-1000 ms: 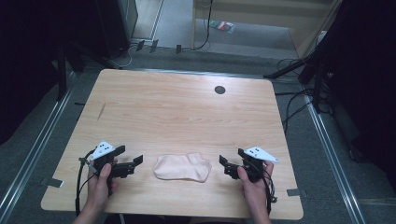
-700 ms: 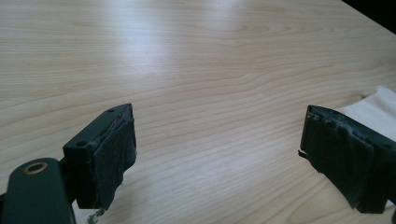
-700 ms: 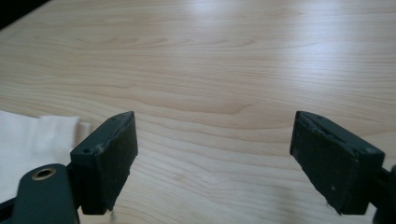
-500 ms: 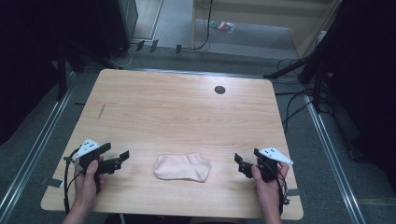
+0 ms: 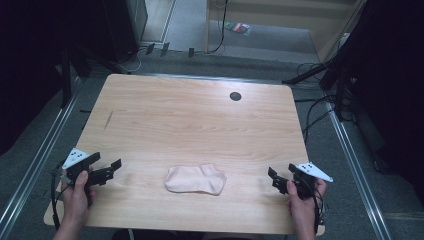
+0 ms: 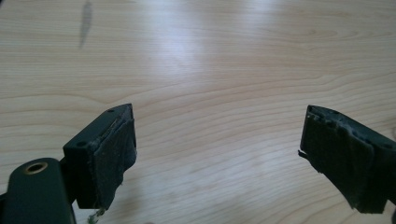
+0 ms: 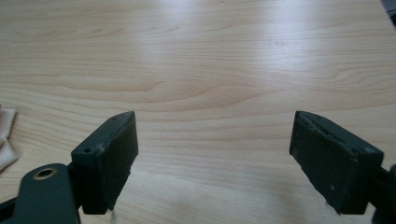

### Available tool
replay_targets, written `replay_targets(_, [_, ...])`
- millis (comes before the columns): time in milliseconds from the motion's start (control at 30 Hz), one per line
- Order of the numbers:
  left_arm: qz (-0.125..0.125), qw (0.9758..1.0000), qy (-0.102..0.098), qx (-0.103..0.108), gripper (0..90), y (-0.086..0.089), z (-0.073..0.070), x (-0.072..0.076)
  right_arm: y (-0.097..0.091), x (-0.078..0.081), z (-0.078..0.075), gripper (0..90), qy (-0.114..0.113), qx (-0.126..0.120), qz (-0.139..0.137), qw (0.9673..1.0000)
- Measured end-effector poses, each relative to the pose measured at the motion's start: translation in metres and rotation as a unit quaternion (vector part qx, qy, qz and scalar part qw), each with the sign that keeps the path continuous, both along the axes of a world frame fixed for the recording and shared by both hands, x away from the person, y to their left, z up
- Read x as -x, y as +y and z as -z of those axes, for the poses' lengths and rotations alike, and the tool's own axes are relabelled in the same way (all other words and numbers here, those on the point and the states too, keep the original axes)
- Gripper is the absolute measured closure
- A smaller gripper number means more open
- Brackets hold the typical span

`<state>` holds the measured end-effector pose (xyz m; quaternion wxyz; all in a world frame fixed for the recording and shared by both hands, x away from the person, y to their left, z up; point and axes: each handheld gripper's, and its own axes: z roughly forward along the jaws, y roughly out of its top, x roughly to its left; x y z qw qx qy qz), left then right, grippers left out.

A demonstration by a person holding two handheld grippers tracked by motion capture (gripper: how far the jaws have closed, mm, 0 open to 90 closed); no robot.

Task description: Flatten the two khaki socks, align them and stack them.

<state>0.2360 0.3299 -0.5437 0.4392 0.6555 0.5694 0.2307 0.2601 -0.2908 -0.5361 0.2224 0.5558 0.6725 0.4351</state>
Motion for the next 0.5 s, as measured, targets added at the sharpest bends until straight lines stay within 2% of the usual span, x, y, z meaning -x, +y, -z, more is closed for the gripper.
replay_targets(267, [-0.026, 0.9996, 0.002, -0.012, 11.0, 0.034, 0.002, 0.009, -0.02, 0.007, 0.004, 15.7, 0.004, 0.009, 0.017, 0.9998])
replay_targets(500, [-0.044, 0.9986, -0.001, -0.028, 11.0, 0.052, 0.003, 0.018, -0.035, 0.018, 0.008, 15.6, 0.01, 0.016, 0.022, 0.9996])
